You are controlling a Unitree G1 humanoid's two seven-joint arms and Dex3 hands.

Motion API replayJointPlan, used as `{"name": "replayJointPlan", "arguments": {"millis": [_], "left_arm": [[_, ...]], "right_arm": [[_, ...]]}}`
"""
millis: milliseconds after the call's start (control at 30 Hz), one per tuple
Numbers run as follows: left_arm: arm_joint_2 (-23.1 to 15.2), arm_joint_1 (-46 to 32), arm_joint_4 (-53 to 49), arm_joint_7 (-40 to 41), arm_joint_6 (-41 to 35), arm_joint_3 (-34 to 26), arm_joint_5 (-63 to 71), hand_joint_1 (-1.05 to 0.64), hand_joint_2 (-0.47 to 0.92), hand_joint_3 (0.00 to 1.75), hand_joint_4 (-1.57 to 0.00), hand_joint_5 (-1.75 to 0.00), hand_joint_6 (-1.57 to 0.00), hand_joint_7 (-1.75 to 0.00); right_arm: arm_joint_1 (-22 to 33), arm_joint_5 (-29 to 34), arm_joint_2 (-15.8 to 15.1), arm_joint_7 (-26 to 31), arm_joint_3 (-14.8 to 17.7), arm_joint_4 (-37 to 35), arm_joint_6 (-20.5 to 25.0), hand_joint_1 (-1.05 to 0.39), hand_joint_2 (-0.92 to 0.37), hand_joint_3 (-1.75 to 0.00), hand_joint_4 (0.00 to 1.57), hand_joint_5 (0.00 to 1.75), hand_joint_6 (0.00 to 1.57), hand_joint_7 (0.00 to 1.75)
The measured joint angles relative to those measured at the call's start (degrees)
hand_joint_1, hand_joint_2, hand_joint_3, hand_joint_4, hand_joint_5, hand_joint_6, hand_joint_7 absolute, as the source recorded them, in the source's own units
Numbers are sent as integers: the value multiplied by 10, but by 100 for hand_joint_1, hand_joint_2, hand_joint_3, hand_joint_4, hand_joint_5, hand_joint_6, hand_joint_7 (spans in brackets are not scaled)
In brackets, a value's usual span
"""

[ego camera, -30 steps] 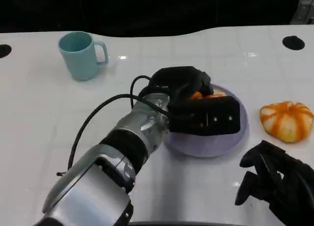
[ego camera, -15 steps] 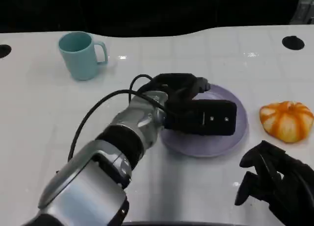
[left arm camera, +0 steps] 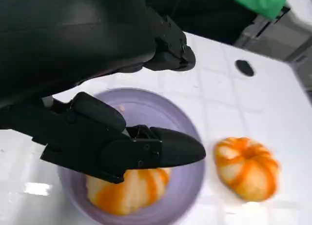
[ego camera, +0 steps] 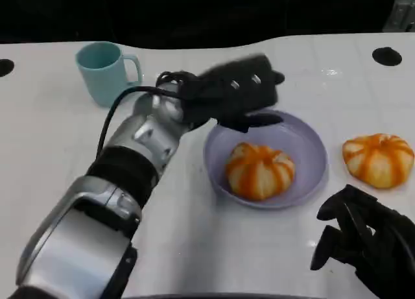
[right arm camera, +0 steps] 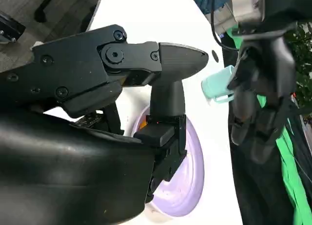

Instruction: Grasp the bread from the table and place it into the plate.

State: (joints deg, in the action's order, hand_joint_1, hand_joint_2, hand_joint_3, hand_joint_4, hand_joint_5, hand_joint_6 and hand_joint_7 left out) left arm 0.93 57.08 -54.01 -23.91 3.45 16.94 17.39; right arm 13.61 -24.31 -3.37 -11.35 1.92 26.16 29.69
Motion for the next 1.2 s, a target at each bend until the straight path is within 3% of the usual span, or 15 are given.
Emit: {"name": "replayJointPlan", "arguments": {"millis": [300,433,567,600,733,800,1033,1200], "left_arm": [[-30,-126,170,-45,-54,-58,-94,-64,92,49,-35,-37,-45,-9],[-33,-192,271,-70,-121,-108,-184,-56,92,51,-38,-72,-57,-9],[-35,-228,327,-80,-171,-130,-235,-56,92,52,-37,-79,-58,-9],[-36,-229,332,-80,-177,-130,-239,-59,92,46,-53,-106,-70,-32],[1,-305,446,-57,-287,-202,-371,-62,92,42,-64,-152,-64,-108],[20,-360,495,-37,-334,-231,-428,-61,92,40,-66,-166,-60,-132],[55,-465,622,60,-424,-281,-527,-59,92,41,-74,-175,-55,-158],[64,-535,680,84,-443,-279,-564,-58,92,41,-78,-175,-56,-172]], "right_arm": [[-2,0,2,3,2,-3,0,-44,-92,-41,62,175,47,164],[-2,1,4,3,0,-3,1,-44,-92,-41,61,175,46,164],[-2,2,4,3,-1,-3,1,-44,-92,-41,61,175,46,163],[-2,2,4,3,-1,-3,1,-44,-92,-41,62,175,46,163],[-3,2,4,3,-2,-3,1,-44,-92,-41,62,175,47,163],[-4,2,4,4,-2,-3,1,-44,-92,-41,63,175,47,163],[-10,1,4,5,-2,-3,3,-43,-92,-42,62,175,47,162],[-8,1,3,5,-1,-3,3,-44,-92,-42,62,175,47,162]]}}
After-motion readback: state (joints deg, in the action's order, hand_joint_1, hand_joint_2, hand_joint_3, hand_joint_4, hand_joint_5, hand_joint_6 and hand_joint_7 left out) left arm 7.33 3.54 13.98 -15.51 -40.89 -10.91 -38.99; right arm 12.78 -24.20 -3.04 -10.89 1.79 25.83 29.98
